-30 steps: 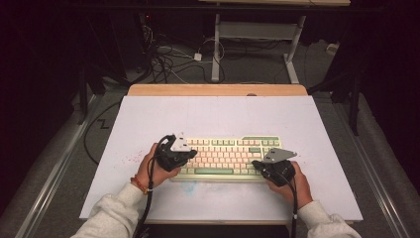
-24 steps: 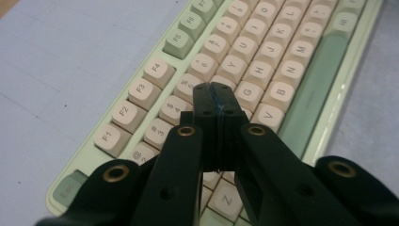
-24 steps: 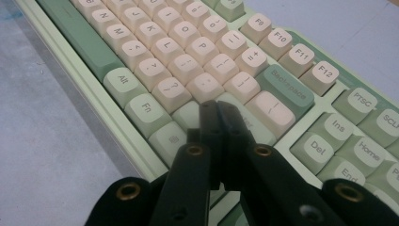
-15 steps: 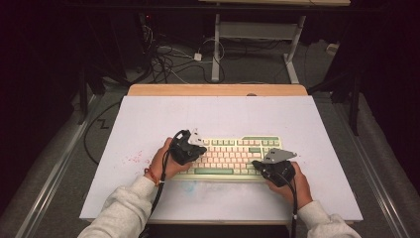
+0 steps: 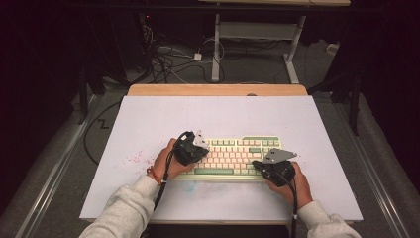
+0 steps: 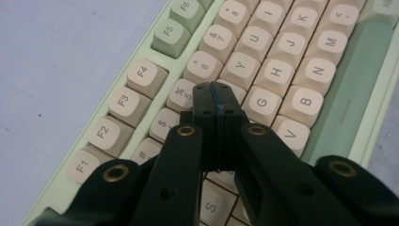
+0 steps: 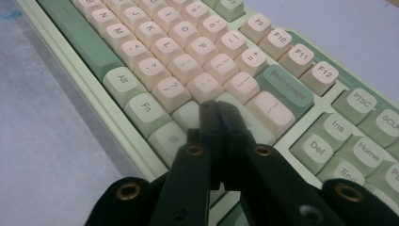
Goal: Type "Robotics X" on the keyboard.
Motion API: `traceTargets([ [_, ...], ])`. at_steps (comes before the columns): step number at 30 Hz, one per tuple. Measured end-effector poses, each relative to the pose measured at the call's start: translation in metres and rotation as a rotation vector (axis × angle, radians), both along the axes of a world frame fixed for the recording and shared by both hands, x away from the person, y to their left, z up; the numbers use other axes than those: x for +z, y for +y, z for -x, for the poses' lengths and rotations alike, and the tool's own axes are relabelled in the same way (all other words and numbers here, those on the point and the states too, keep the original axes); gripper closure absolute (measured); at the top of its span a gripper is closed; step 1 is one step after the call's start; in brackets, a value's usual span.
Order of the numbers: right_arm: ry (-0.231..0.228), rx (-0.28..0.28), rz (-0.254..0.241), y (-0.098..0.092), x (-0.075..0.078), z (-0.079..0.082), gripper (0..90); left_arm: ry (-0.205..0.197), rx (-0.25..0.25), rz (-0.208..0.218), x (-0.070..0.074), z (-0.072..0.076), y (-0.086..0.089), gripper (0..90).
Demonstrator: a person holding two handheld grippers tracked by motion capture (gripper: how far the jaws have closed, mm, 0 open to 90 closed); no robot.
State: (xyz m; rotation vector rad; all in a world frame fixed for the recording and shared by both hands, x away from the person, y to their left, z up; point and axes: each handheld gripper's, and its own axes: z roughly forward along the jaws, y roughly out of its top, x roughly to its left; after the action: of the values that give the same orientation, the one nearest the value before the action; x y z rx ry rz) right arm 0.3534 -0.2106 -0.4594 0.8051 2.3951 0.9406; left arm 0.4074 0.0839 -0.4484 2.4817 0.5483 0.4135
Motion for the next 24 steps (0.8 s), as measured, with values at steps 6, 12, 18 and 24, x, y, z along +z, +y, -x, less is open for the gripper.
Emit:
traceTargets([
  [6,-0.048,-0.001,-0.027,-0.004,0.009,0.004,90.0,-0.065,0.008,0.088,0.017,0.008,0.016,87.4],
  [12,-0.063,0.003,-0.058,-0.009,0.018,0.010,90.0,-0.123,0.026,0.152,0.030,0.018,0.034,83.2],
  [18,-0.074,0.002,-0.073,-0.012,0.023,0.012,90.0,-0.163,0.051,0.180,0.032,0.029,0.056,72.4],
  [24,-0.086,-0.007,-0.096,-0.015,0.030,0.013,90.0,-0.202,0.083,0.176,0.024,0.037,0.076,48.7],
])
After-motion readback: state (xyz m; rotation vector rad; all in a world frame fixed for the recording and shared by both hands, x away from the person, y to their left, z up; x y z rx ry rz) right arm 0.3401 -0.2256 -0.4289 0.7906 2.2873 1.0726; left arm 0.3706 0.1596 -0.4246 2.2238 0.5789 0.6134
